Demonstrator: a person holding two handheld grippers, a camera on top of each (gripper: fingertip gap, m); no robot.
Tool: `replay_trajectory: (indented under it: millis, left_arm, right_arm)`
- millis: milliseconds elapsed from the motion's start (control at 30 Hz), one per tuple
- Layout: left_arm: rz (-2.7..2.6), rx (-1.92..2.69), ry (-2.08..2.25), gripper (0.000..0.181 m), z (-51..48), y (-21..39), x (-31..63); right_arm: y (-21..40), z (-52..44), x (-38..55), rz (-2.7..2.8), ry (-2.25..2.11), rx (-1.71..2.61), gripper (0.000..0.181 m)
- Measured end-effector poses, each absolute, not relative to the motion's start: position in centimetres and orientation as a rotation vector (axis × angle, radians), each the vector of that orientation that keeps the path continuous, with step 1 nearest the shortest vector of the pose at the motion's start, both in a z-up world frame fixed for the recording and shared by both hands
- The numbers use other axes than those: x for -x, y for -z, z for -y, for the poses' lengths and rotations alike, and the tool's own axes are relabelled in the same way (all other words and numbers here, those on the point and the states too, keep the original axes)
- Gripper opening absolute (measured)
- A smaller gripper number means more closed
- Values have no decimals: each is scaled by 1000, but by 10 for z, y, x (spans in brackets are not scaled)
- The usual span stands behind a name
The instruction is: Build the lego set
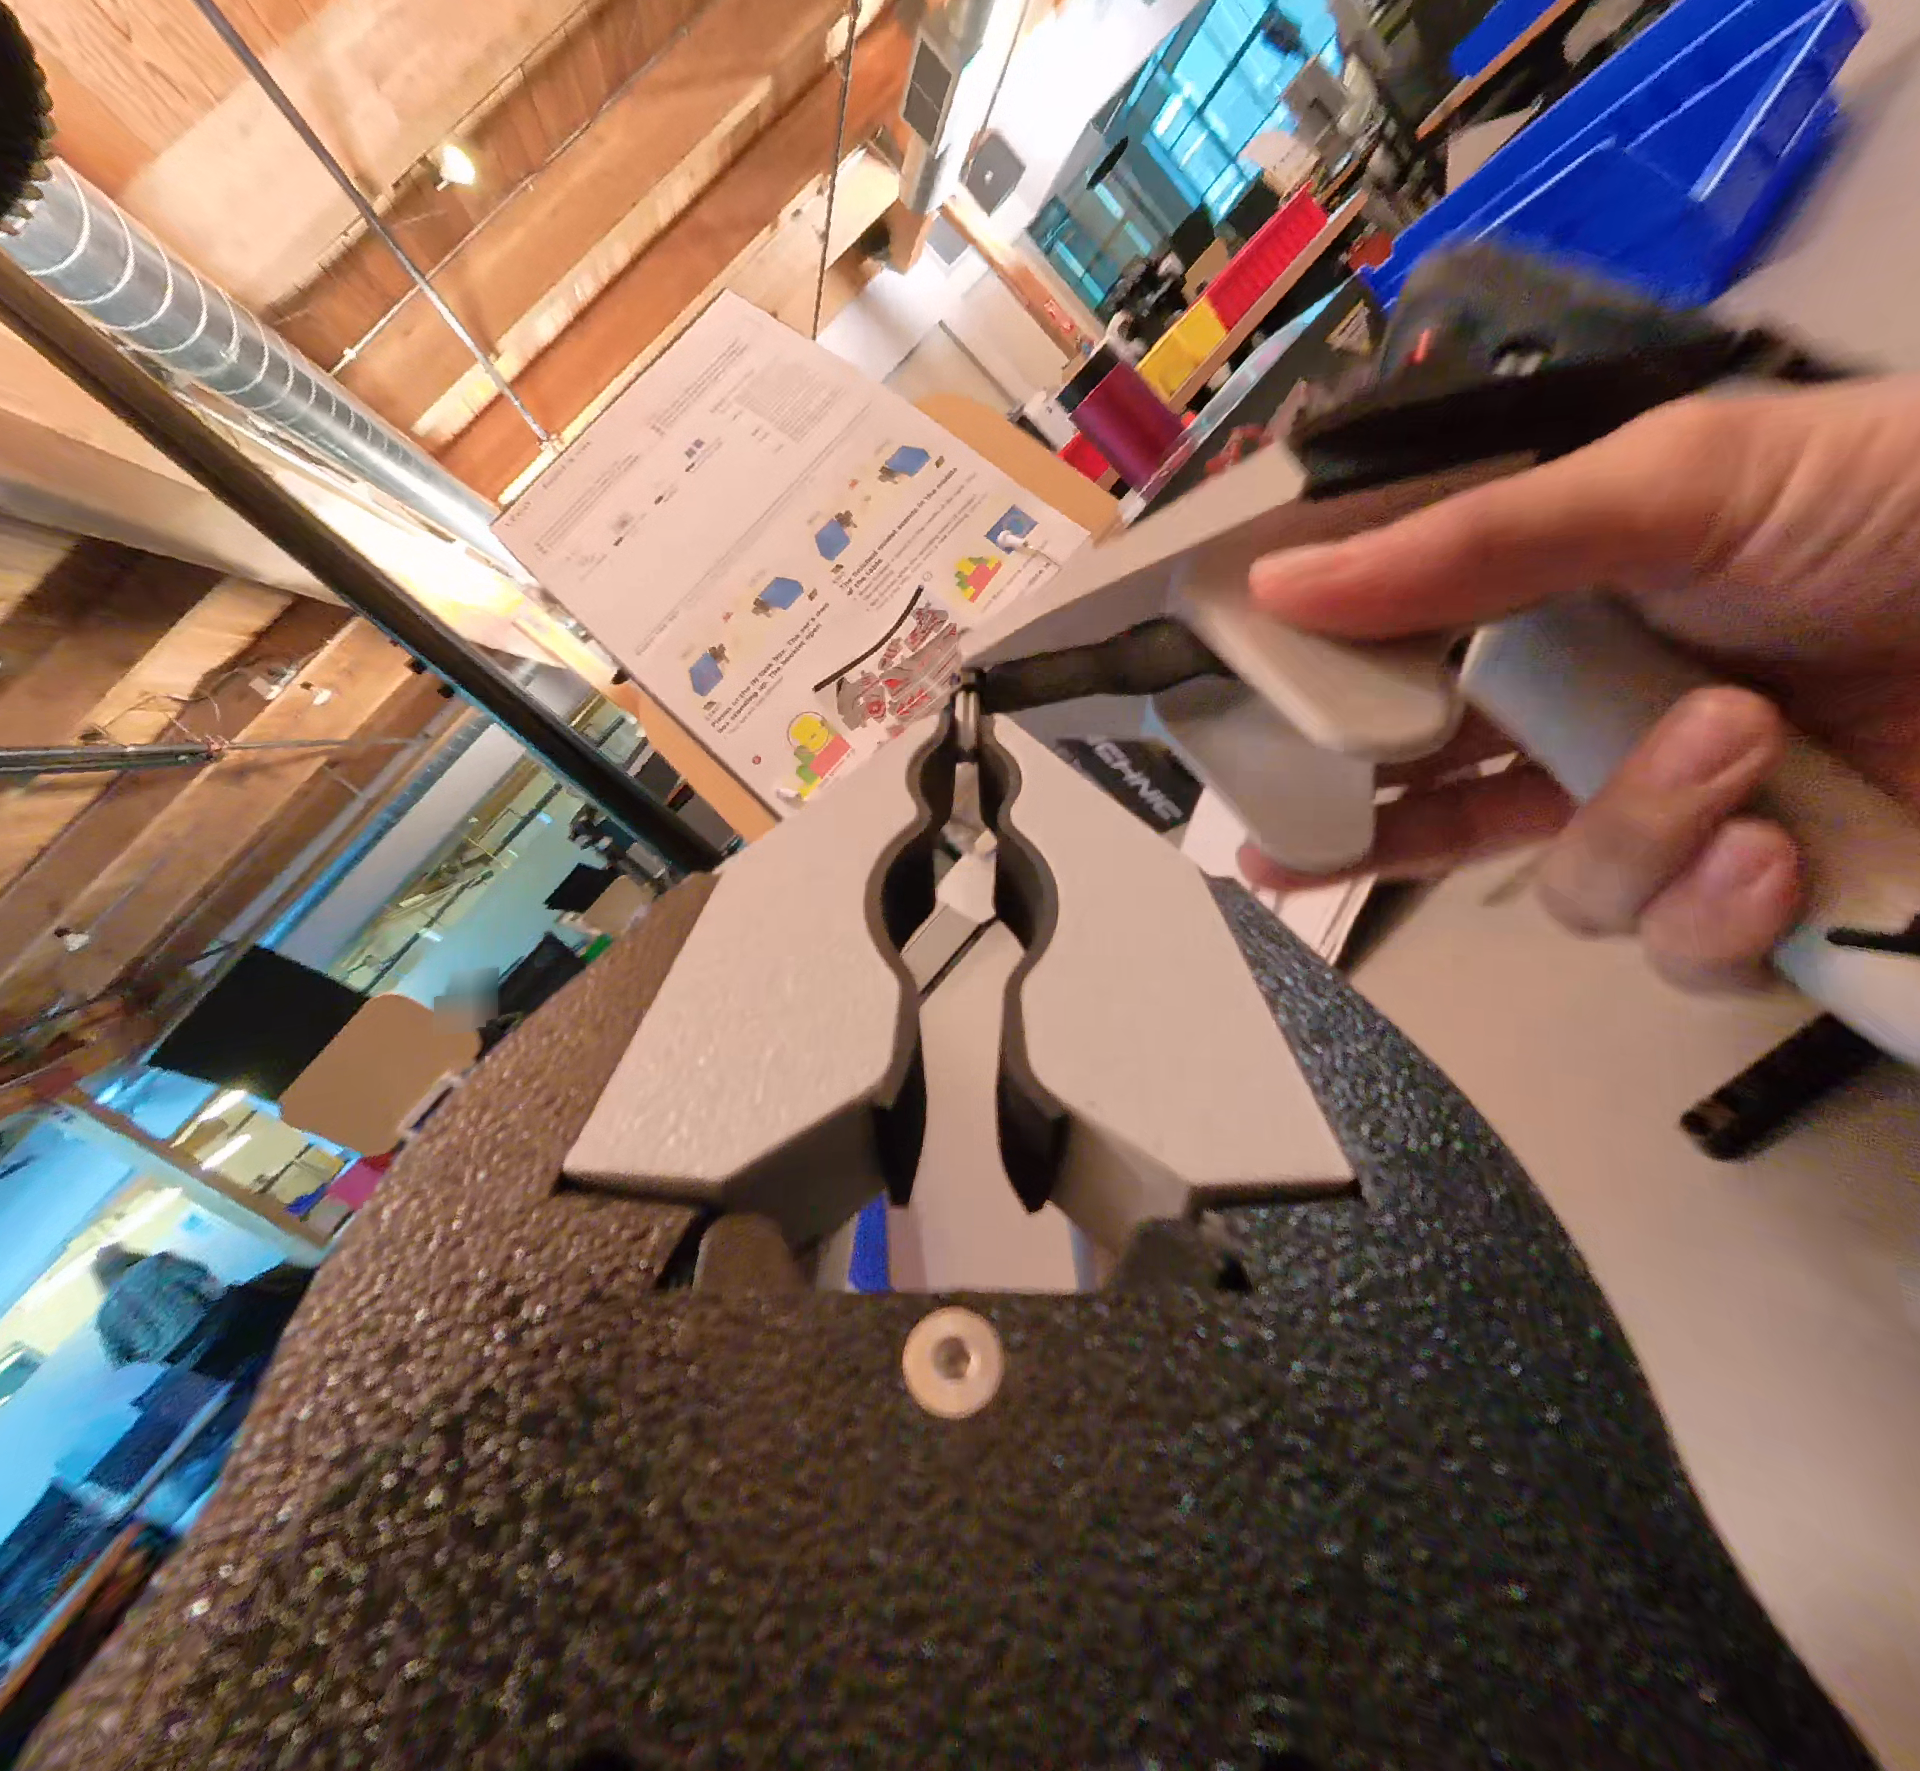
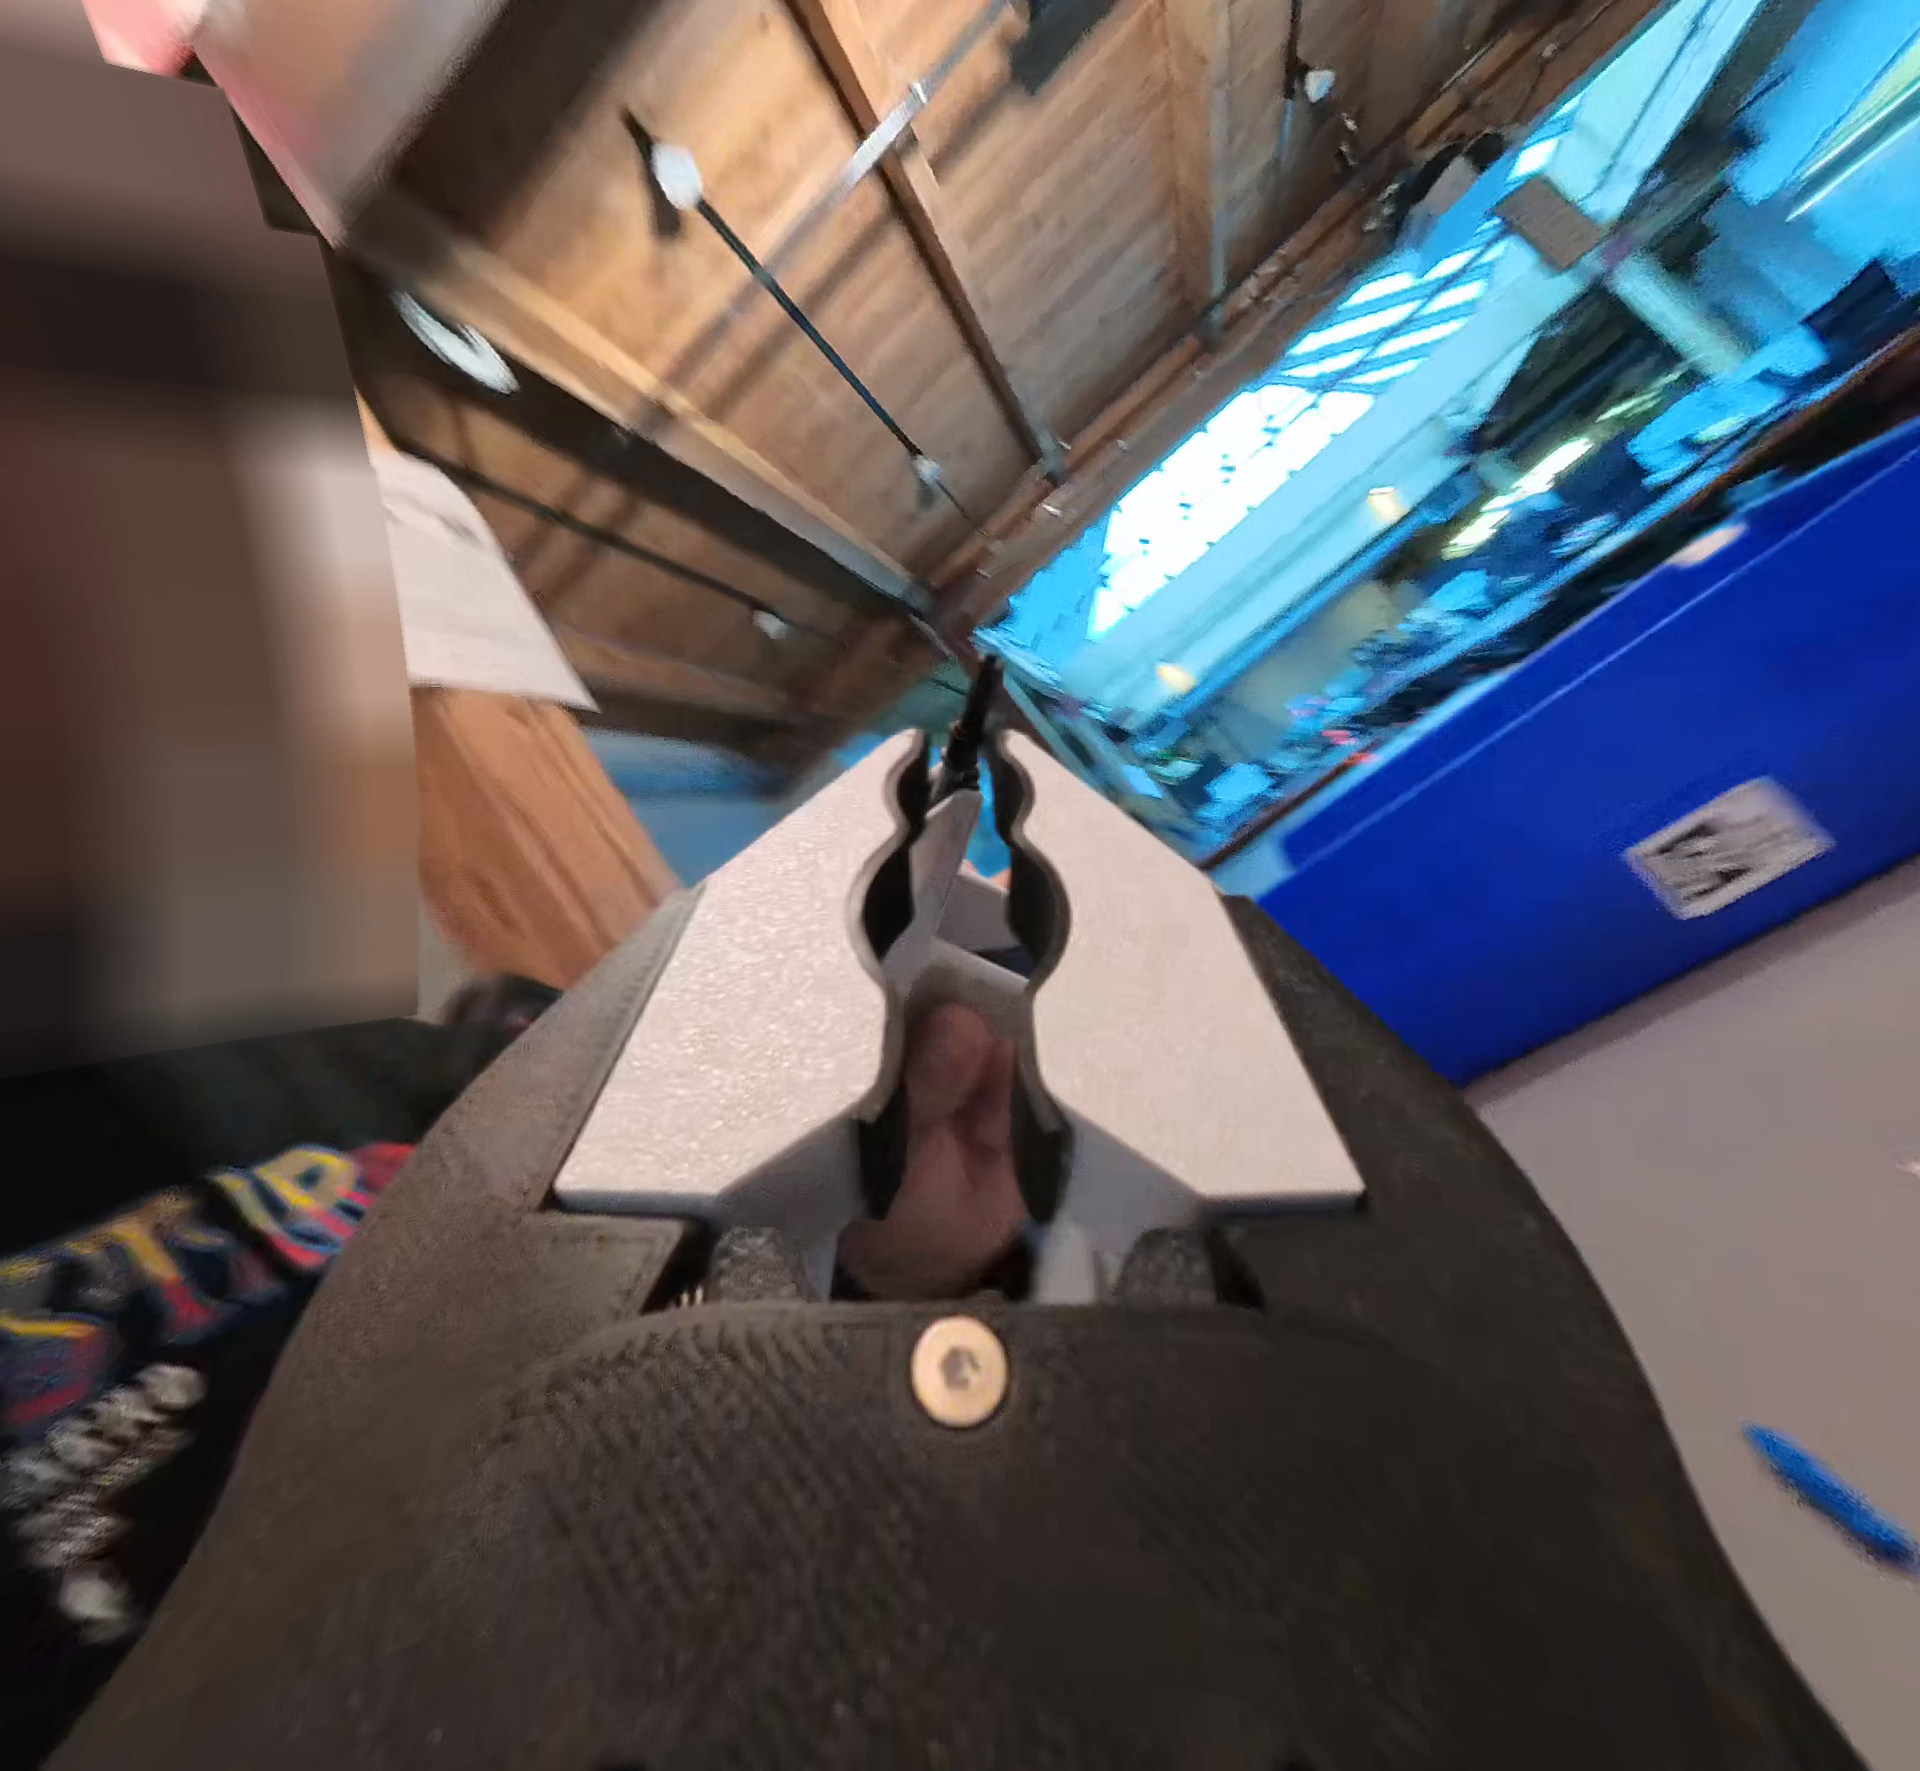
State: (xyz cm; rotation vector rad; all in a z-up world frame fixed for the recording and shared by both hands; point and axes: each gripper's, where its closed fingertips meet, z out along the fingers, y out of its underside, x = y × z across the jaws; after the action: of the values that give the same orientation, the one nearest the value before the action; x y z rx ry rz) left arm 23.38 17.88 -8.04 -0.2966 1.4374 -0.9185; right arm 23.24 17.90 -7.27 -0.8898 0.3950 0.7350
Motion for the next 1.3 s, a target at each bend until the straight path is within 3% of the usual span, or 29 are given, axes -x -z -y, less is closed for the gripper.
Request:
replay_trajectory:
  millis: [33,67,200,633,733,900,1000,1300]
  left_arm:
    - [-1441,298,893,2,-182,81,-235]
    - [-1434,296,877,2,-184,80,-235]
    - [-1421,301,863,2,-188,79,-236]
    - [-1451,275,837,2,-177,95,-239]
    - [-1465,287,855,2,-176,98,-240]
    - [-1458,243,840,2,-177,98,-238]
    - [-1481,219,849,2,-174,99,-236]
    - [-1457,161,883,1,-170,97,-230]
  right_arm:
    - [73,-178,-236,-385,-618,953,24]
    - [73,-176,-241,-389,-501,1002,41]
    - [75,-178,-244,-252,-74,1234,70]
    - [88,-183,-237,-82,145,1463,62]
    - [92,-183,-233,-72,115,1495,51]
    - [93,-180,-236,-127,24,1465,47]
    - [91,-174,-238,-133,-9,1438,29]
    - [87,-169,-242,-222,-189,1341,13]
